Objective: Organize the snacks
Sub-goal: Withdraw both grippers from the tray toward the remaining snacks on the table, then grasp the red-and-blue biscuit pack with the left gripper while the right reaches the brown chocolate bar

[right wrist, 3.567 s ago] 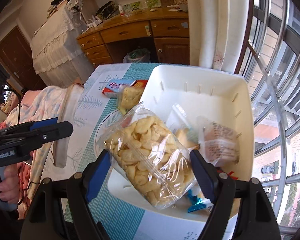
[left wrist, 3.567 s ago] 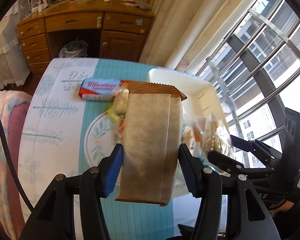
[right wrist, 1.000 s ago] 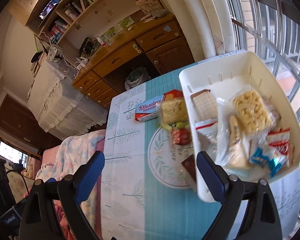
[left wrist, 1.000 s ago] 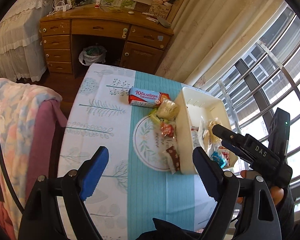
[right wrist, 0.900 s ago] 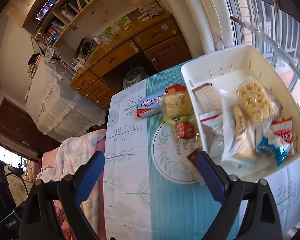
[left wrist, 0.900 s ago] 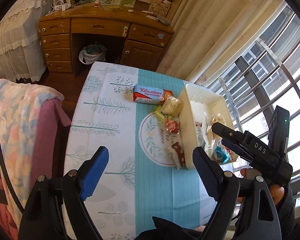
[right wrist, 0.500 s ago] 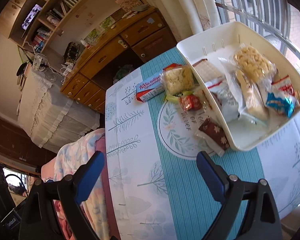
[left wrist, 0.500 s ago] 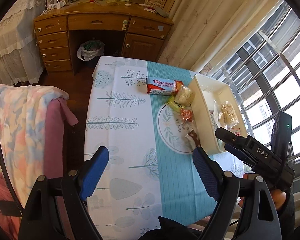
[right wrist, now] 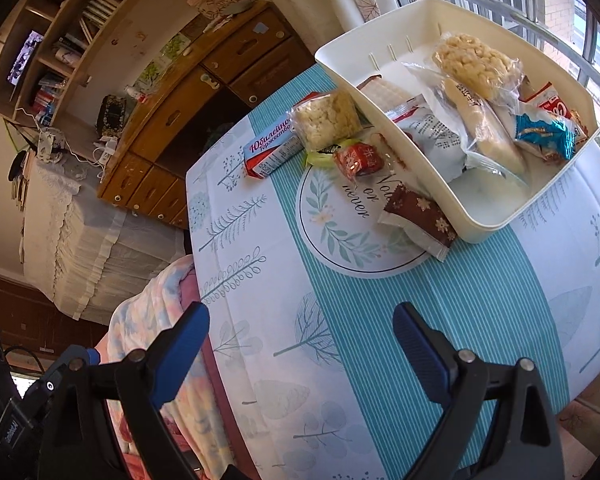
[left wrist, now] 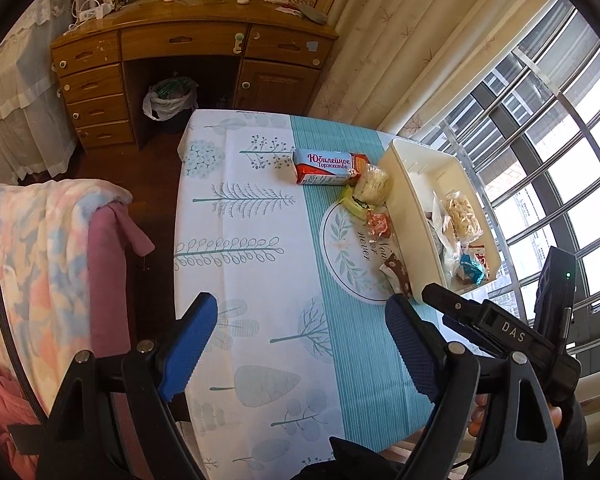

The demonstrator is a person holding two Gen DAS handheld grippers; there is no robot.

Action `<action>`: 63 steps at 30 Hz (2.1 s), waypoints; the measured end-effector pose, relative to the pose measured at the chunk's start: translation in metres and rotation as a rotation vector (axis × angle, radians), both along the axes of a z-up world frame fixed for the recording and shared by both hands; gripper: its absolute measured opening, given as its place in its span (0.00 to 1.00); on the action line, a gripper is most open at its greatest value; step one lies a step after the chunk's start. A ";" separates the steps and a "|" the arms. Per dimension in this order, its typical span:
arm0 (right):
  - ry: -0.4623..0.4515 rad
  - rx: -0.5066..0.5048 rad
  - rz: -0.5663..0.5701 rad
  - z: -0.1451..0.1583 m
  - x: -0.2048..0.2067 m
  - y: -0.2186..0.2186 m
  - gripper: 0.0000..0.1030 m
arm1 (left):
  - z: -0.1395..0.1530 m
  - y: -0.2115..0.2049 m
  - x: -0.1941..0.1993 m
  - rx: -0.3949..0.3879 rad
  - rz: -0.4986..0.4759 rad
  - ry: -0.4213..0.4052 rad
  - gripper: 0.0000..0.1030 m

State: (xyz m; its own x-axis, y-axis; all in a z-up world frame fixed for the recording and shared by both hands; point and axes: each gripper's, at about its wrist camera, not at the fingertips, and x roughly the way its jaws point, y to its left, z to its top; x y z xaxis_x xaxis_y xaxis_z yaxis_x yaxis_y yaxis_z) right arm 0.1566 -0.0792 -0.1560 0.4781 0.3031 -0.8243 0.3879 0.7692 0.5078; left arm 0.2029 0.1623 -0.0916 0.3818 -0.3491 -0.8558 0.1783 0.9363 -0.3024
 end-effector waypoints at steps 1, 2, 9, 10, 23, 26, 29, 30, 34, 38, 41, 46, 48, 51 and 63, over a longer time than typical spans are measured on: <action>-0.001 0.002 -0.003 -0.002 0.001 0.000 0.91 | -0.001 -0.001 0.002 0.002 -0.002 -0.001 0.83; -0.002 0.005 -0.008 -0.003 0.001 0.000 0.91 | -0.001 -0.001 0.004 0.006 -0.003 -0.002 0.83; 0.002 0.014 -0.099 -0.015 0.006 -0.001 0.91 | -0.002 -0.005 0.024 0.038 -0.011 -0.010 0.83; -0.001 0.013 -0.114 -0.016 0.005 -0.001 0.91 | -0.002 -0.007 0.028 0.043 -0.018 -0.013 0.83; 0.076 0.062 -0.312 -0.053 0.015 -0.034 0.91 | -0.012 -0.054 0.095 0.152 -0.129 -0.035 0.83; 0.105 0.063 -0.321 -0.062 0.022 -0.043 0.91 | -0.014 -0.070 0.110 0.183 -0.170 -0.049 0.83; 0.115 0.050 -0.353 -0.069 0.026 -0.051 0.91 | -0.020 -0.085 0.128 0.214 -0.212 -0.056 0.83; 0.117 0.046 -0.361 -0.072 0.027 -0.052 0.91 | -0.022 -0.091 0.135 0.231 -0.232 -0.060 0.83; 0.133 0.020 -0.379 -0.079 0.031 -0.054 0.91 | -0.033 -0.113 0.157 0.302 -0.307 -0.082 0.83; 0.132 -0.034 -0.375 -0.083 0.036 -0.053 0.91 | -0.051 -0.136 0.178 0.368 -0.415 -0.103 0.83; 0.119 -0.085 -0.373 -0.083 0.038 -0.051 0.91 | -0.068 -0.153 0.191 0.423 -0.491 -0.115 0.83; 0.085 -0.151 -0.371 -0.082 0.042 -0.046 0.91 | -0.099 -0.177 0.208 0.494 -0.604 -0.134 0.83; 0.092 -0.191 -0.369 -0.083 0.042 -0.042 0.91 | -0.111 -0.183 0.215 0.506 -0.633 -0.139 0.83; 0.078 -0.232 -0.386 -0.086 0.038 -0.038 0.91 | -0.125 -0.189 0.222 0.507 -0.662 -0.146 0.83; 0.112 -0.294 -0.443 -0.115 0.046 -0.034 0.91 | -0.169 -0.214 0.242 0.528 -0.749 -0.125 0.83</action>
